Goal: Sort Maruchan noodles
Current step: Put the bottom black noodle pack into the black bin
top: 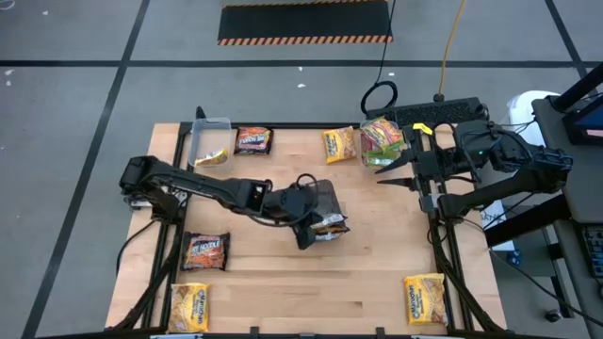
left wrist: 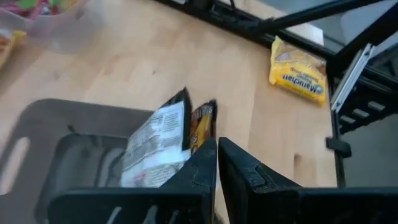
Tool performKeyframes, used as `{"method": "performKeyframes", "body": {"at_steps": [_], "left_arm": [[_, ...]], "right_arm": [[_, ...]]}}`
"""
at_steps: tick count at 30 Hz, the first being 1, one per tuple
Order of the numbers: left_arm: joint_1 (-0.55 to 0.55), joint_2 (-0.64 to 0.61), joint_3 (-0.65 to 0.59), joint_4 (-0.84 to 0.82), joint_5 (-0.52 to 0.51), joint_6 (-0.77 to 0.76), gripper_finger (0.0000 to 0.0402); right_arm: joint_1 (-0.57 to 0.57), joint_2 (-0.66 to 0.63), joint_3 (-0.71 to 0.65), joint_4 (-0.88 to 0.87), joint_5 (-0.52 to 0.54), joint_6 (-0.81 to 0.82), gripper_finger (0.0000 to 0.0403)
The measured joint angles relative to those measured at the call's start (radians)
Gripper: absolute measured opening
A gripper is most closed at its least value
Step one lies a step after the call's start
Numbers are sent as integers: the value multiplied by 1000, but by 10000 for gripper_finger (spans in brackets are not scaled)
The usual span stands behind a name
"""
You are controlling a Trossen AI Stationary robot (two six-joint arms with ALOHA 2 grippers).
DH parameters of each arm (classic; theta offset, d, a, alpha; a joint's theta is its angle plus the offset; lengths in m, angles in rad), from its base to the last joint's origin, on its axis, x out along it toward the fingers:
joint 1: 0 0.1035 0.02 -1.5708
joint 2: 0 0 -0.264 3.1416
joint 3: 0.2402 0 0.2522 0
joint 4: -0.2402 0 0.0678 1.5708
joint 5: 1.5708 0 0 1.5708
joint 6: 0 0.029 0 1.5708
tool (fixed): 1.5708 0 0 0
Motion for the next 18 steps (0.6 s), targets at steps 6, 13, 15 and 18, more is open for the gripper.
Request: {"method": "performKeyframes", "body": {"at_steps": [6,13,15,18], "left_arm": [[0,-73,3,-156,-2,20,21],[-21,-174,-1,-528,-2,-71,21],[-39,-210,1,-614,-1,-121,21],[-68,-237,0,-757,9,-210,21]], "right_arm": [[0,6,0,11,0,0,84],[0,19,0,14,-1,0,84],[0,21,0,8,-1,0,84],[0,21,0,14,-1,0,84]]}}
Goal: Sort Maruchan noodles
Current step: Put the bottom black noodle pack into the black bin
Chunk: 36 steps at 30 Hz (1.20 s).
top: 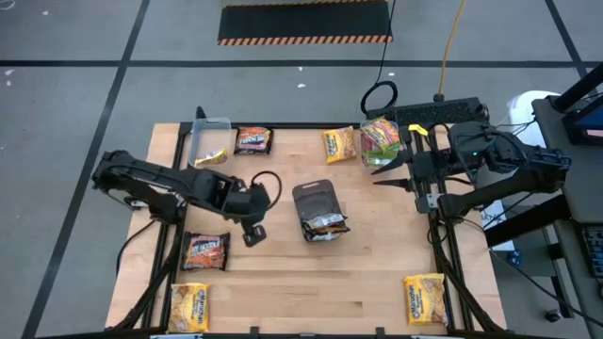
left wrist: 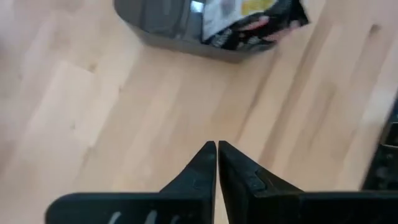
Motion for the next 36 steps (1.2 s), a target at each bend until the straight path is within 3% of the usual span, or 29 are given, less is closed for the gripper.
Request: {"method": "performKeyframes", "body": {"at_steps": [3,8,19,28,36], "left_arm": [[-37,-26,0,-108,59,-83,21],[-90,-38,-2,-147,99,-153,21],[-140,-39,0,-139,100,-91,21],[-155,-83,0,-137,-108,-5,21],[-230,-237,0,-135,-230,-77,21]], "right_arm": [[0,2,0,12,0,0,84],[0,1,0,16,0,0,84],[0,1,0,16,0,0,84],[0,1,0,16,0,0,84],[0,18,0,70,0,49,84]]}}
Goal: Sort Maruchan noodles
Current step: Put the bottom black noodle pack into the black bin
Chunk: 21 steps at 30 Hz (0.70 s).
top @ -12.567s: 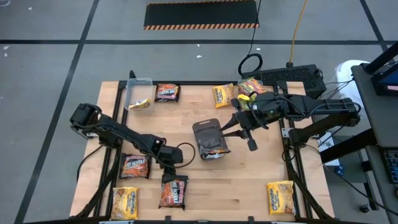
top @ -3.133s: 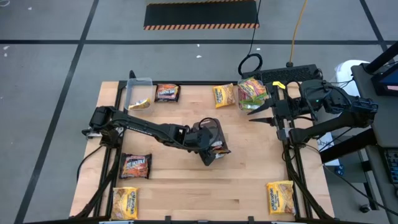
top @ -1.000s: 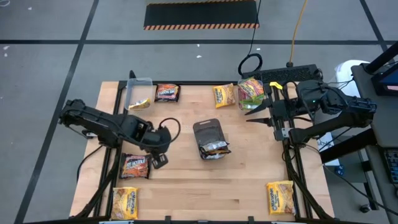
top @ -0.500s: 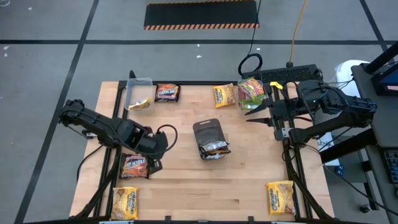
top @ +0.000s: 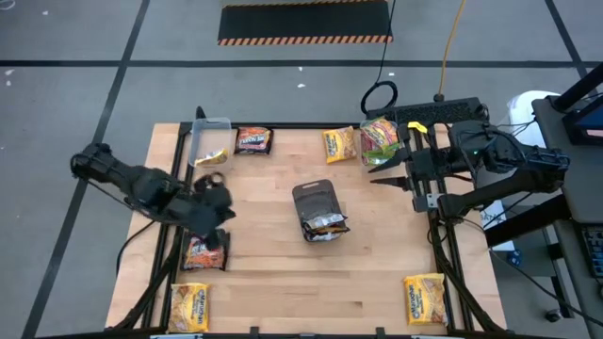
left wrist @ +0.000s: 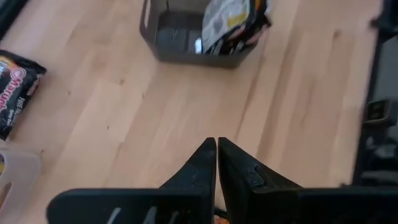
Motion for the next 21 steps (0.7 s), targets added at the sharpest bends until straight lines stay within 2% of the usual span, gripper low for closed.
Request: {"method": "performKeyframes", "body": {"at_steps": [9,15,21], "left_arm": [[-122,-120,-3,1,-90,-34,21],[-201,-198,-112,1,-168,-134,21],[-239,-287,-269,9,-256,-332,21]], "right_arm": [[0,78,0,51,0,-13,84],[0,103,0,64,8,0,84],[-1,103,0,59,217,53,84]]}}
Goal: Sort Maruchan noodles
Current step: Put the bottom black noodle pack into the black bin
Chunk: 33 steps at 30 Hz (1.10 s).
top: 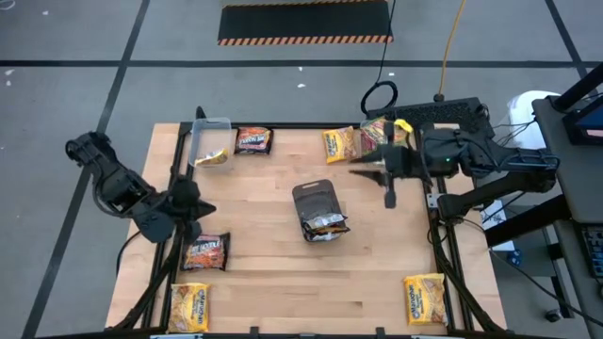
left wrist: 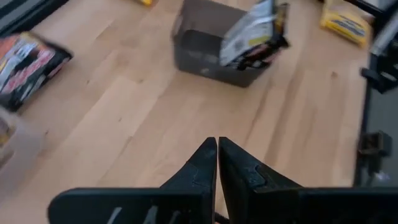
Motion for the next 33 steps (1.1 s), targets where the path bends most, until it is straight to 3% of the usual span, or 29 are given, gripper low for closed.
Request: {"method": "performKeyframes", "body": {"at_steps": [5,11,23,33], "left_arm": [[20,-19,-87,-1,-7,-127,21],[101,-16,-128,-8,-19,-221,21],[328,43,-132,23,-11,5,21],[411,112,-133,53,431,83,21]], "right_arm": [[-7,0,0,-24,121,3,84],[-42,28,0,-46,146,-3,84],[-59,43,0,-47,146,-27,84],[-59,43,0,-47,145,-32,84]]}}
